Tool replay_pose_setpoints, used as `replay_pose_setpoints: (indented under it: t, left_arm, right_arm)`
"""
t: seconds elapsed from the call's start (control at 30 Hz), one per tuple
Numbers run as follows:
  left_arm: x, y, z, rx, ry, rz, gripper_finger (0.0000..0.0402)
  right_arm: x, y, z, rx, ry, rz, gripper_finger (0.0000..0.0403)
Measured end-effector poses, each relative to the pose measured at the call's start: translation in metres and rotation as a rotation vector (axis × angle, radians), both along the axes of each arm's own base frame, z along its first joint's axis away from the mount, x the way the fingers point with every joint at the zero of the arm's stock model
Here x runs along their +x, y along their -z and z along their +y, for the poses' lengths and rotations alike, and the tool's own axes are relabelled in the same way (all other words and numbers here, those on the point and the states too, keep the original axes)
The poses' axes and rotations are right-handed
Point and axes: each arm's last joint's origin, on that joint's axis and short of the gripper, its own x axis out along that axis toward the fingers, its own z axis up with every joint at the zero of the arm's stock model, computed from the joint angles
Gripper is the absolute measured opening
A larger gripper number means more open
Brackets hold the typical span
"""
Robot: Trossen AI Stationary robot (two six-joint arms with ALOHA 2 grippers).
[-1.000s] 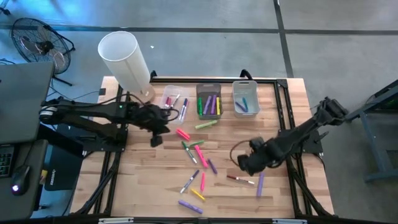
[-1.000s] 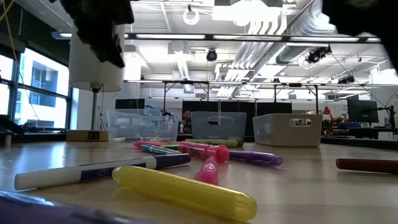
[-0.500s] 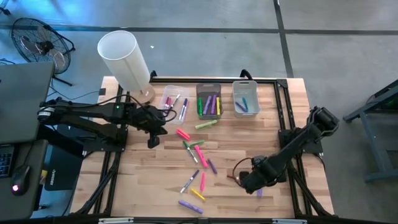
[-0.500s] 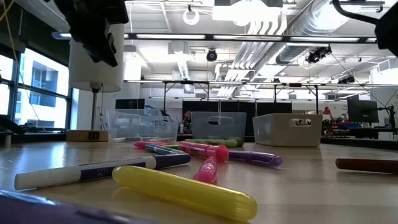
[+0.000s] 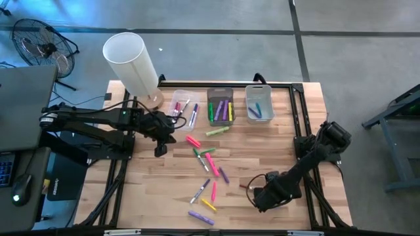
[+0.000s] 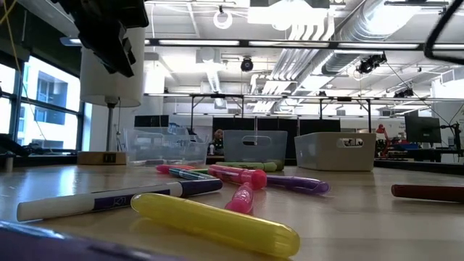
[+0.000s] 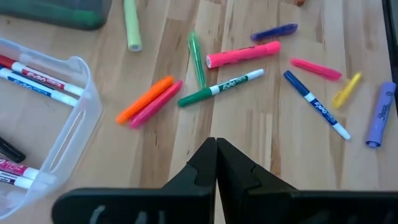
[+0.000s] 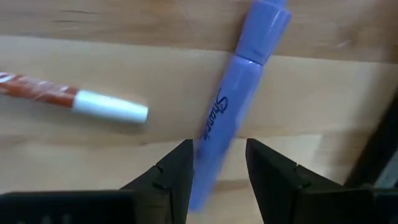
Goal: Pick & Place Markers
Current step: Put the right violet highlighter into the black bin
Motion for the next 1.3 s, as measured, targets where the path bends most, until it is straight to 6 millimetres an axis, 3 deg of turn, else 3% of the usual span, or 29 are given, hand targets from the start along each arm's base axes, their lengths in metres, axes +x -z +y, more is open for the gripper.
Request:
replay_pose_setpoints:
  t: [0.13, 0.23, 0.37, 0.53, 0.73, 0.87, 1.13, 1.23, 1.3]
  left_arm:
    - [0.000, 0.000, 0.000, 0.001, 0.003, 0.001, 0.0000]
    - [-0.001, 0.001, 0.000, -0.001, 0.004, 0.008, 0.0000]
    - [-0.001, 0.001, 0.000, -0.008, 0.011, 0.016, 0.0000]
    - [0.000, 0.000, 0.000, -0.007, 0.011, 0.005, 0.0000]
    - [0.002, -0.001, 0.001, 0.040, 0.001, -0.021, 0.0000]
    - [0.003, -0.002, 0.002, 0.066, -0.022, -0.030, 0.0000]
    - [0.004, 0.000, 0.002, 0.089, -0.018, -0.020, 0.0000]
    - [0.004, 0.000, 0.003, 0.105, -0.019, -0.020, 0.0000]
    - [0.004, 0.000, 0.003, 0.119, -0.031, -0.018, 0.0000]
  right_arm:
    - [-0.004, 0.018, -0.002, 0.058, 0.000, -0.050, 0.0134]
    - [-0.007, 0.024, -0.005, 0.059, -0.002, -0.061, 0.0109]
    - [-0.005, 0.024, -0.014, 0.030, -0.007, -0.046, 0.0051]
    - [-0.006, 0.007, -0.035, -0.071, -0.027, -0.082, 0.0050]
    - [-0.002, -0.049, -0.082, -0.205, -0.023, -0.243, 0.0050]
    - [0.016, -0.099, -0.124, -0.371, -0.023, -0.453, 0.0050]
    - [0.086, -0.192, -0.224, -0.682, -0.258, -0.668, 0.0050]
    - [0.118, -0.213, -0.264, -0.757, -0.354, -0.682, 0.0050]
    - [0.137, -0.216, -0.290, -0.759, -0.416, -0.653, 0.0050]
